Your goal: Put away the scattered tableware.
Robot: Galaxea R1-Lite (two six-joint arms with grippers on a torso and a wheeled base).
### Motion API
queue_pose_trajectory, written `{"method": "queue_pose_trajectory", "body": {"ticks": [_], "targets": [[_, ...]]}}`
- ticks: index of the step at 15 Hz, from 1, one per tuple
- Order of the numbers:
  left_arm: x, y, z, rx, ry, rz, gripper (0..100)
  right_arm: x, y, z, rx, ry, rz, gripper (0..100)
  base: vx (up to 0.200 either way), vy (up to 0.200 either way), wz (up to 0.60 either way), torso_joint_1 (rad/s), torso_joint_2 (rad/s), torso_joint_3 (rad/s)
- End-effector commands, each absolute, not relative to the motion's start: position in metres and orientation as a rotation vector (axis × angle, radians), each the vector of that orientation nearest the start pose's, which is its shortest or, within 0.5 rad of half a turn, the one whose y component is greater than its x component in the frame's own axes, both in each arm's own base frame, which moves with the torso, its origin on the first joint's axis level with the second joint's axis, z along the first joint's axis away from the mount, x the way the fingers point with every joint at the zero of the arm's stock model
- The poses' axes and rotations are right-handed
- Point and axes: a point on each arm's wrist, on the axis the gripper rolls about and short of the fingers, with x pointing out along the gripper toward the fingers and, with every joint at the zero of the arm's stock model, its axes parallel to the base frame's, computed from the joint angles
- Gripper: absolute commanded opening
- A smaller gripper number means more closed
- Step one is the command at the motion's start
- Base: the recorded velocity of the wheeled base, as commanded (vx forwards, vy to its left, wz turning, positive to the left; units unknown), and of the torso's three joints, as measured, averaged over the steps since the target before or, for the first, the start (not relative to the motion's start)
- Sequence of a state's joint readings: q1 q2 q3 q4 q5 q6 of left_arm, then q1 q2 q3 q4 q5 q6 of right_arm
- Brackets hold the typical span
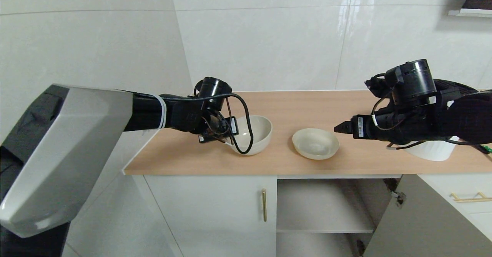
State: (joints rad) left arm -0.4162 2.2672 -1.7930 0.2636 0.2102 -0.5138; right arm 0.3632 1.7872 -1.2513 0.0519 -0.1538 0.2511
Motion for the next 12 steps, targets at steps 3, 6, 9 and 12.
{"method": "queue_pose_trajectory", "body": {"ticks": [3,6,9,12], "targets": [[0.365,-0.158,0.231,-0.367,0.624,-0.097,0,0.331,0.121,0.196,0.069,0.622,0.087,100,0.0,0.0,0.0,0.0,0.0,0.0],[0.335,-0.148,0.254,-0.408,0.636,-0.23,0,0.347,0.125,0.177,0.036,0.652,0.015,100,0.0,0.0,0.0,0.0,0.0,0.0],[0.333,-0.147,0.254,-0.409,0.638,-0.233,0,0.356,0.127,0.162,0.025,0.683,0.005,100,0.0,0.0,0.0,0.0,0.0,0.0],[0.33,-0.146,0.256,-0.408,0.638,-0.236,0,0.371,0.129,0.142,0.024,0.684,-0.008,100,0.0,0.0,0.0,0.0,0.0,0.0]]}}
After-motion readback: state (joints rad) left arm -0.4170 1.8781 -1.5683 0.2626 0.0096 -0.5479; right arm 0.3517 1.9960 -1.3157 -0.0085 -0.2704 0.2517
